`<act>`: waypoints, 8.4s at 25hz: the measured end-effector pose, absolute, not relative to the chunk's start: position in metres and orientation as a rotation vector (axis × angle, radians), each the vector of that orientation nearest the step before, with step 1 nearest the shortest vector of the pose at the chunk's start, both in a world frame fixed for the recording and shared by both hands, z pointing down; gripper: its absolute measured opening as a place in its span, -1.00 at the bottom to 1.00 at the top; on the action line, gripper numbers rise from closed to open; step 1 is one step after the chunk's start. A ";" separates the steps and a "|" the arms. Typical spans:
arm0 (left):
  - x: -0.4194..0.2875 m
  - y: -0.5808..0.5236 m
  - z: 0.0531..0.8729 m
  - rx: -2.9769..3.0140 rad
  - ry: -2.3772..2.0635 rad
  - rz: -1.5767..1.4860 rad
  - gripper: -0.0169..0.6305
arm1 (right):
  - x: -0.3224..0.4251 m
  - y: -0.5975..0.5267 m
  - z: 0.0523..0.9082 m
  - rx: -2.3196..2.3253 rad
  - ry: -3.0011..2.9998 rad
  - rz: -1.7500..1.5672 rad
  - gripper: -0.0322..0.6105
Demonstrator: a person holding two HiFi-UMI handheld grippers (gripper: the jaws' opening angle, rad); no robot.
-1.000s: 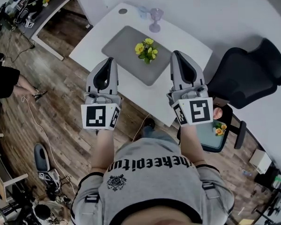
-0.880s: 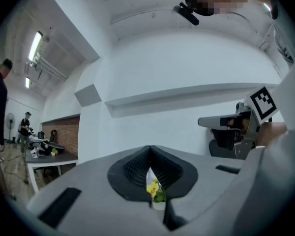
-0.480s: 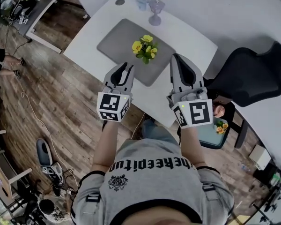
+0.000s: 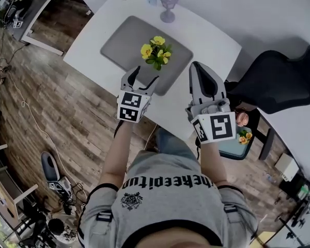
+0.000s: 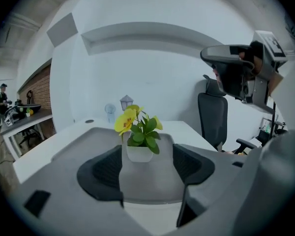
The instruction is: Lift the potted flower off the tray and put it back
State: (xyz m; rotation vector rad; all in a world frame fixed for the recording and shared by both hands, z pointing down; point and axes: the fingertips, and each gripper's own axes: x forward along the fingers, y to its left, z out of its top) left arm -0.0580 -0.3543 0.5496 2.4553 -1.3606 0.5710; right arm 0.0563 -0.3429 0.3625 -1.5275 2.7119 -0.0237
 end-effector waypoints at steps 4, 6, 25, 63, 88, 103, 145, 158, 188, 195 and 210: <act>-0.055 -0.370 0.575 2.415 -1.352 0.664 0.06 | 0.060 -0.349 0.370 -1.549 2.715 -0.042 -0.89; -0.054 -0.378 0.584 2.401 -1.348 0.702 0.09 | 0.062 -0.351 0.372 -1.558 2.718 -0.046 -0.89; -0.034 -0.428 0.632 2.422 -1.322 0.853 0.14 | 0.088 -0.380 0.393 -1.628 2.723 -0.087 -0.89; -0.055 -0.410 0.573 2.410 -1.484 0.611 0.06 | 0.069 -0.371 0.384 -1.509 2.766 -0.048 -0.89; -0.092 -0.324 0.441 2.524 -1.531 0.418 0.06 | 0.032 -0.314 0.329 -1.471 2.729 0.089 -0.89; -0.111 -0.278 0.382 2.606 -1.553 0.305 0.06 | 0.029 -0.268 0.312 -1.511 2.684 0.145 -0.89; -0.109 -0.314 0.391 2.605 -1.551 0.303 0.06 | 0.033 -0.277 0.315 -1.537 2.683 0.126 -0.89; -0.102 -0.379 0.445 2.535 -1.541 0.371 0.06 | 0.033 -0.323 0.336 -1.531 2.734 0.068 -0.89; -0.086 -0.442 0.586 2.369 -1.502 0.593 0.06 | 0.058 -0.375 0.383 -1.609 2.819 -0.005 -0.89; -0.086 -0.453 0.604 2.339 -1.497 0.653 0.06 | 0.059 -0.387 0.392 -1.603 2.831 -0.030 -0.89; -0.085 -0.463 0.623 2.296 -1.469 0.708 0.06 | 0.057 -0.401 0.402 -1.580 2.847 -0.060 -0.89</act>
